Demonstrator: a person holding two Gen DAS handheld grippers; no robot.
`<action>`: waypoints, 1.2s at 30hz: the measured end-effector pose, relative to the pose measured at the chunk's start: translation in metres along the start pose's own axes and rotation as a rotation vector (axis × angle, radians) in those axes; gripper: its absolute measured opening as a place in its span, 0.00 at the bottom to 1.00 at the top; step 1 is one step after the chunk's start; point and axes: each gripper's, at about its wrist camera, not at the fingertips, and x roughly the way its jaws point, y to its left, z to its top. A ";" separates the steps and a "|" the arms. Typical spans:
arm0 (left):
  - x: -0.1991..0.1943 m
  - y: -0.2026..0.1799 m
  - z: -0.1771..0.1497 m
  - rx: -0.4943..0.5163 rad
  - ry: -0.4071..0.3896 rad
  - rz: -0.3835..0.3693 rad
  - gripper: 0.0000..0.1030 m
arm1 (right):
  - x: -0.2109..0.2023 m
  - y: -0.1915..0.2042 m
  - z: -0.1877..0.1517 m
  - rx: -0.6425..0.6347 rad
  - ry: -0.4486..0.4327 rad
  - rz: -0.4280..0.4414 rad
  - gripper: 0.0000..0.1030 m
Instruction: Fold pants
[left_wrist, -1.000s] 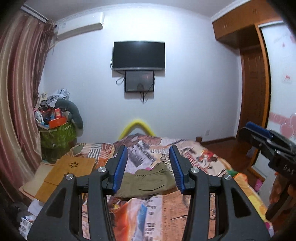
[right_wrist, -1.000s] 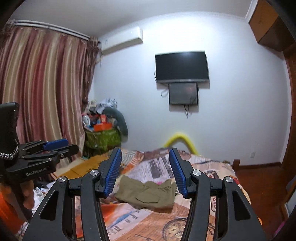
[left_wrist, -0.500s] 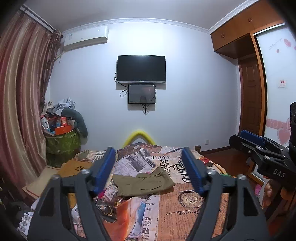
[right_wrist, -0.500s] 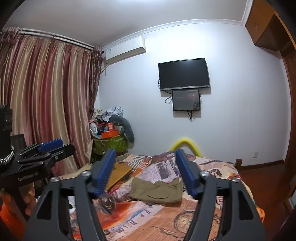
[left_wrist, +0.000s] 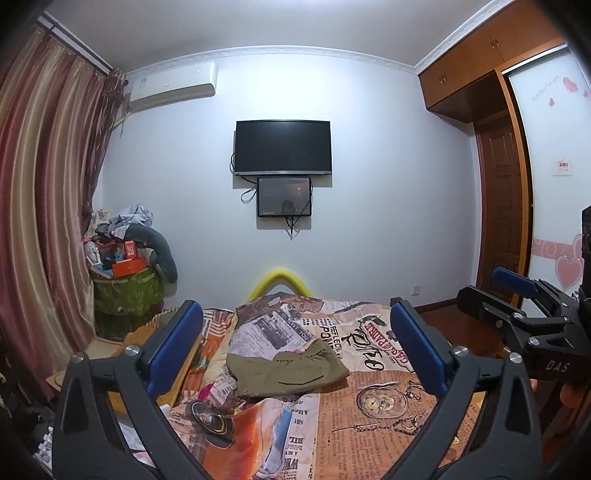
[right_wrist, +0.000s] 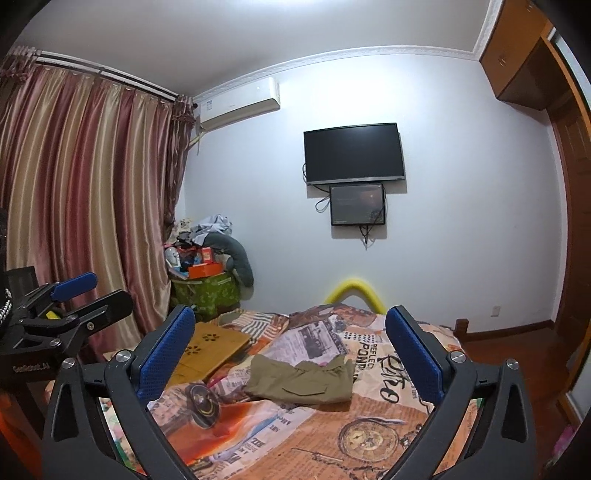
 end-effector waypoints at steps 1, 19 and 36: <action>0.000 0.000 -0.001 -0.005 0.003 -0.001 1.00 | -0.001 0.000 -0.001 0.001 0.002 0.000 1.00; 0.008 0.004 -0.003 -0.016 0.019 0.000 1.00 | -0.007 -0.003 -0.004 0.014 0.018 -0.004 1.00; 0.015 0.005 -0.006 -0.026 0.036 -0.017 1.00 | -0.007 -0.005 -0.004 0.026 0.040 -0.007 1.00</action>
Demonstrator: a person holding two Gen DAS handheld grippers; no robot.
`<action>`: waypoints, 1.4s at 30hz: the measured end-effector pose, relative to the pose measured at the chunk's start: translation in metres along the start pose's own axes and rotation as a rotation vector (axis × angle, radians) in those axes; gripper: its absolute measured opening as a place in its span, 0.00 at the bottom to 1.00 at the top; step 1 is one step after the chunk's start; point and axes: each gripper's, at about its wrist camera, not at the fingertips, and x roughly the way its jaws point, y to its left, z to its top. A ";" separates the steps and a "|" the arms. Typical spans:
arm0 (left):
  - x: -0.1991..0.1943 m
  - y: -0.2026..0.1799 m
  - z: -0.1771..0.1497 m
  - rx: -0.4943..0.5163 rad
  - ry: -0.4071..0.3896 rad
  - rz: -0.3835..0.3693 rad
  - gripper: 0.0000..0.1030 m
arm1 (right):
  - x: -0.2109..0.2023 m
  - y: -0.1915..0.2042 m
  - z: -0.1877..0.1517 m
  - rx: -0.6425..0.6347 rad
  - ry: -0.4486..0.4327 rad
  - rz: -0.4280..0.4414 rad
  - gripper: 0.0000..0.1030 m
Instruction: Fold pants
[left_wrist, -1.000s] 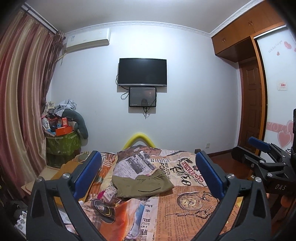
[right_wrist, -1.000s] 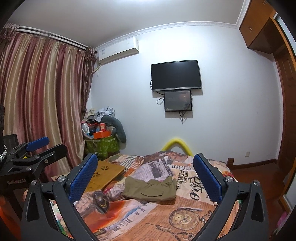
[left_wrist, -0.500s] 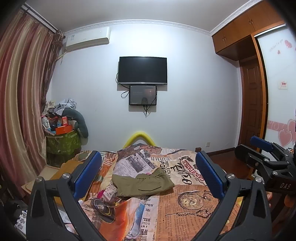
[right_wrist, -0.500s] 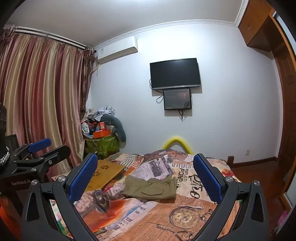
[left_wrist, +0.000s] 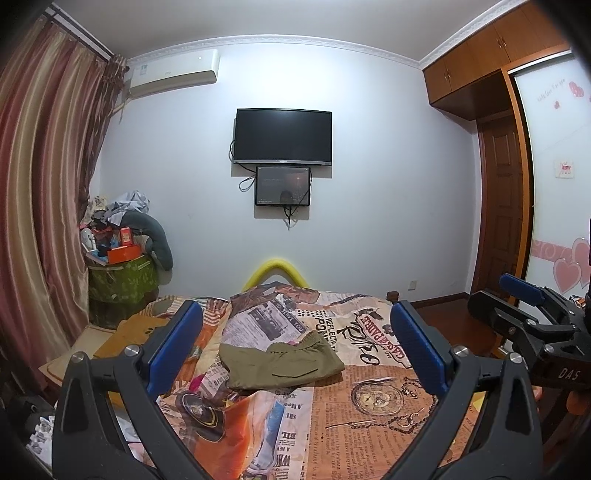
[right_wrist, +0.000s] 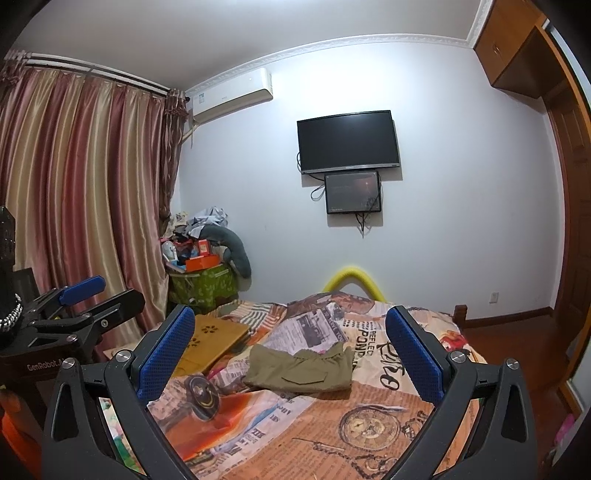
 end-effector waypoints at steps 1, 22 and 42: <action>0.000 0.000 0.000 -0.001 0.000 0.000 1.00 | 0.001 -0.001 0.000 0.001 0.002 0.000 1.00; 0.002 -0.005 -0.003 0.010 0.007 -0.021 1.00 | 0.000 0.000 0.000 0.009 0.003 0.000 1.00; 0.003 -0.011 -0.001 0.013 0.016 -0.043 1.00 | 0.001 0.000 -0.001 0.012 0.009 0.006 1.00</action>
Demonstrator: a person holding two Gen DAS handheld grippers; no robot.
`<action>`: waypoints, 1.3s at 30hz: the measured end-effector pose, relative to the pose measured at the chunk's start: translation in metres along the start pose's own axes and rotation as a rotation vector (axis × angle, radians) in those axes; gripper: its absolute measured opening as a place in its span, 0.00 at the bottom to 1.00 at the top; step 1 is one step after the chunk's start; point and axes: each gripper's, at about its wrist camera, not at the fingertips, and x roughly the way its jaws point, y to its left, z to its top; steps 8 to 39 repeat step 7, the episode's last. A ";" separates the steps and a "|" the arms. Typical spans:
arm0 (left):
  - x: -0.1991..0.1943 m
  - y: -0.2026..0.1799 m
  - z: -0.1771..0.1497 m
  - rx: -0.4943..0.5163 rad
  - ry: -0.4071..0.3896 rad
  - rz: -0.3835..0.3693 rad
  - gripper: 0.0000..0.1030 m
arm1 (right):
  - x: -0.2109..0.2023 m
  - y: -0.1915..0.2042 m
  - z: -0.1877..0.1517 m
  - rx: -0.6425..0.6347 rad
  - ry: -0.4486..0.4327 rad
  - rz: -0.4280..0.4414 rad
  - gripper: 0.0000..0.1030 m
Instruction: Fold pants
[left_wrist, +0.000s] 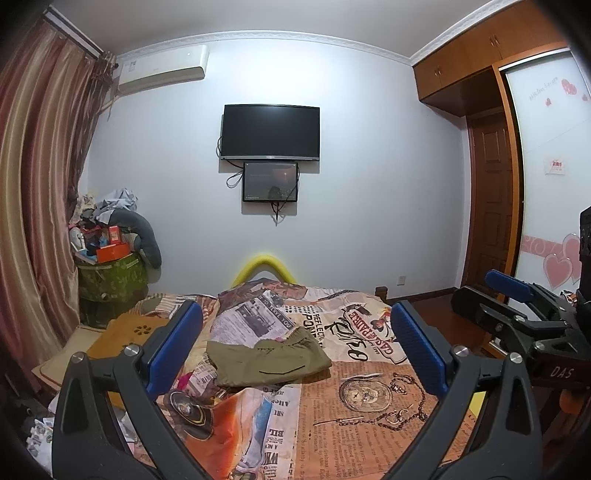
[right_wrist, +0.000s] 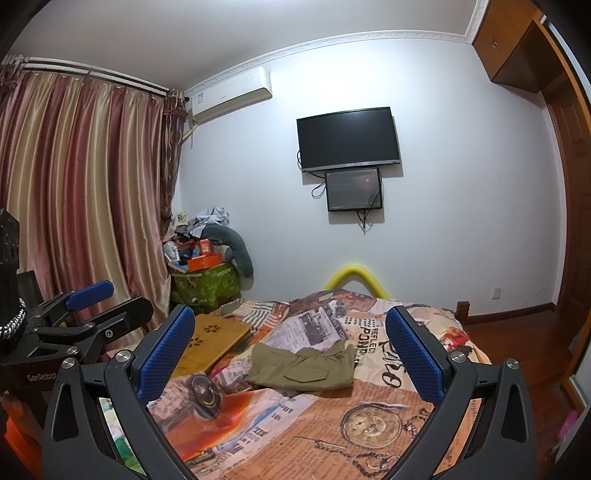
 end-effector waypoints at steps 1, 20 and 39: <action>0.000 0.000 0.000 0.001 0.000 0.000 1.00 | 0.000 0.000 0.000 0.000 -0.002 -0.002 1.00; 0.000 -0.001 0.000 0.001 0.000 0.003 1.00 | 0.000 -0.002 -0.002 0.010 0.000 -0.003 1.00; 0.000 -0.001 0.000 0.001 0.000 0.003 1.00 | 0.000 -0.002 -0.002 0.010 0.000 -0.003 1.00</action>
